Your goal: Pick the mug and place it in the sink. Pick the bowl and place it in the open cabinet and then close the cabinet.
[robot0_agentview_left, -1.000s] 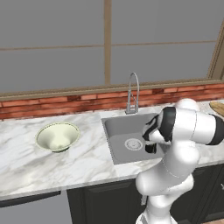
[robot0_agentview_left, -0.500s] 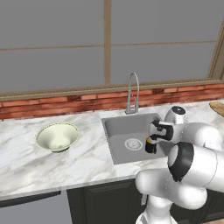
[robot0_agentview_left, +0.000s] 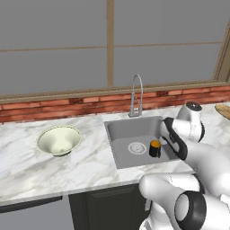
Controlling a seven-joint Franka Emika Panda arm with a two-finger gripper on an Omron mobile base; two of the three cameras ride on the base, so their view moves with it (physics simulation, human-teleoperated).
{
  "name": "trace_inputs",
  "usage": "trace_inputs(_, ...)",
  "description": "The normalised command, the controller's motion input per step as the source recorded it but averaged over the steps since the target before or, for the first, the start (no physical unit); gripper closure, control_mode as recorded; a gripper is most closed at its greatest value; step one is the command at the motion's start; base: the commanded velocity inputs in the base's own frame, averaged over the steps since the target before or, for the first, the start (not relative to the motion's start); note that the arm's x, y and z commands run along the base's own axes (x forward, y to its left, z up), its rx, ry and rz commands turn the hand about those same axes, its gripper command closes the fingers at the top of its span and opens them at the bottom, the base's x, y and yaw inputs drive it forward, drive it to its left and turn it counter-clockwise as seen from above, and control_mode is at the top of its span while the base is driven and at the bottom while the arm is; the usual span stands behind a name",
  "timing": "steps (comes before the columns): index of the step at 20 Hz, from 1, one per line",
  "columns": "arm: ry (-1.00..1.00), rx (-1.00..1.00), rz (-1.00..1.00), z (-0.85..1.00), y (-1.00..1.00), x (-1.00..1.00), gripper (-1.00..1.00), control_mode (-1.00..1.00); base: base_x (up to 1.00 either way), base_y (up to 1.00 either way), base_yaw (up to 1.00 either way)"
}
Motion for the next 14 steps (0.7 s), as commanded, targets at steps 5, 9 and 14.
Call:
trace_inputs(5, 0.00, 0.00, 0.01, 0.53, 0.01, -0.49, -1.00, -1.00, 0.00, 0.00, 0.00)
trace_inputs(9, 0.00, 0.00, 0.03, 0.55, 0.14, -0.31, -1.00, -1.00, 0.00, 0.00, 0.00)
trace_inputs(14, 0.00, 0.02, 0.05, 0.45, 0.40, -0.06, -1.00, -1.00, 0.00, 0.00, 0.00)
